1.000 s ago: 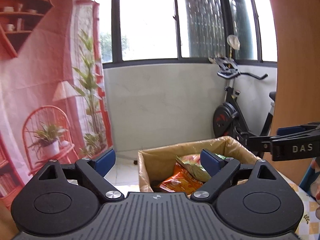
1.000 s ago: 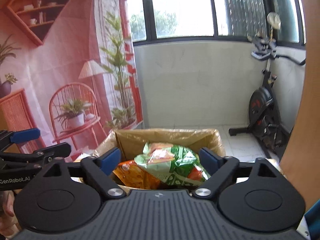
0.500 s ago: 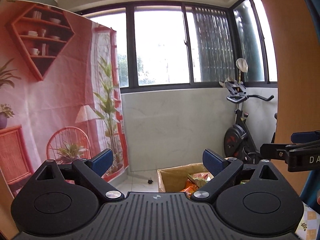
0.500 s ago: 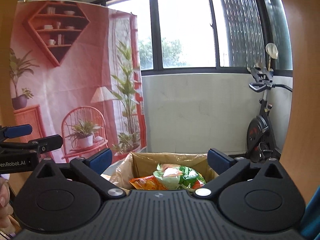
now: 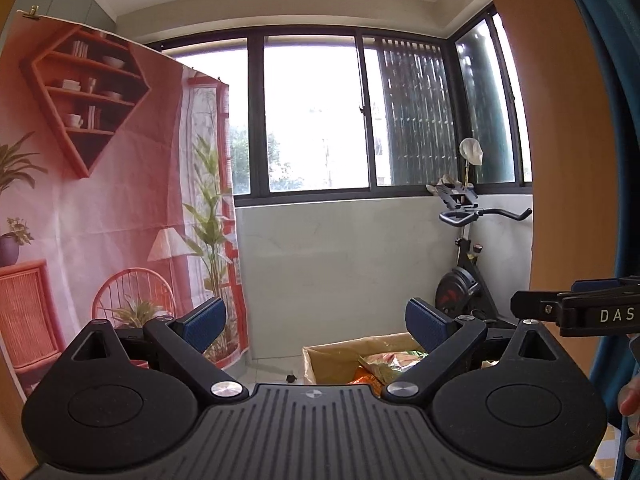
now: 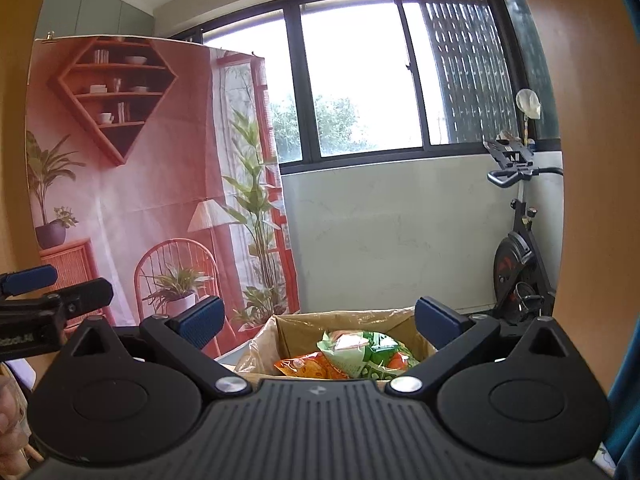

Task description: Organize snacks

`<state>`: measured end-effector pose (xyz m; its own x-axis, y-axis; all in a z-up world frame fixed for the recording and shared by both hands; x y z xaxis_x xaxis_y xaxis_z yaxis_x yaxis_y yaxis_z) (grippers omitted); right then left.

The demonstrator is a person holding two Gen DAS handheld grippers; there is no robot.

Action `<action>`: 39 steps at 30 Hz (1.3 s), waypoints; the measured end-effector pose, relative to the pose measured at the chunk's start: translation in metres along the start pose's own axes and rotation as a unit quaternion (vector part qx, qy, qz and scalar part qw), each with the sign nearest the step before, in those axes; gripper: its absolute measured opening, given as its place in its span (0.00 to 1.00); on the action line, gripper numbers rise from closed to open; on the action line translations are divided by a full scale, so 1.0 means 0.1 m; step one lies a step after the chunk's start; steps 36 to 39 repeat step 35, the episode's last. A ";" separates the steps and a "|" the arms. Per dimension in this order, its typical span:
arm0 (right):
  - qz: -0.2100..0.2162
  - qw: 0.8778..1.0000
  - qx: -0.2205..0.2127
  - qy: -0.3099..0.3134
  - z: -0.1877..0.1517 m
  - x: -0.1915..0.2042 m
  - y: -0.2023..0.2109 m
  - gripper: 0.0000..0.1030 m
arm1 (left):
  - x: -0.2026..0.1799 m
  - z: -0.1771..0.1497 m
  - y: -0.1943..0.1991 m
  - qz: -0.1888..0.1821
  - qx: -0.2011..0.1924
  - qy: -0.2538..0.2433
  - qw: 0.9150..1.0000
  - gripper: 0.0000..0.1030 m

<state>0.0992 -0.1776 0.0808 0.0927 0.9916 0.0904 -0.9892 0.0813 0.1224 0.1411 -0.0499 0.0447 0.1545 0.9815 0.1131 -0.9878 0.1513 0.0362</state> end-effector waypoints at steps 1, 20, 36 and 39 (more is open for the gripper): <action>-0.003 1.000 0.000 0.000 0.00 -0.02 0.01 1.00 | 0.00 -0.01 0.00 0.000 0.001 0.001 1.000 0.95; -0.020 1.000 0.008 0.009 -0.06 -0.08 0.05 1.00 | 0.13 -0.10 -0.06 -0.001 0.023 0.019 1.000 0.95; -0.021 1.000 0.014 0.016 -0.10 -0.05 -0.01 1.00 | 0.20 -0.15 -0.11 0.003 0.035 0.038 0.999 0.95; -0.021 1.000 0.014 0.016 -0.10 -0.05 -0.01 1.00 | 0.20 -0.15 -0.11 0.003 0.035 0.038 0.999 0.95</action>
Point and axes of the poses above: each gripper's, at about its wrist camera, not at the fingertips, and y roughly against the way its jaws point, x to its left, z to its top, the point moved 9 cm from there along -y, roughly the way its jaws point, and after that the axes turned 4 degrees about -x, right-handed, at the moved point
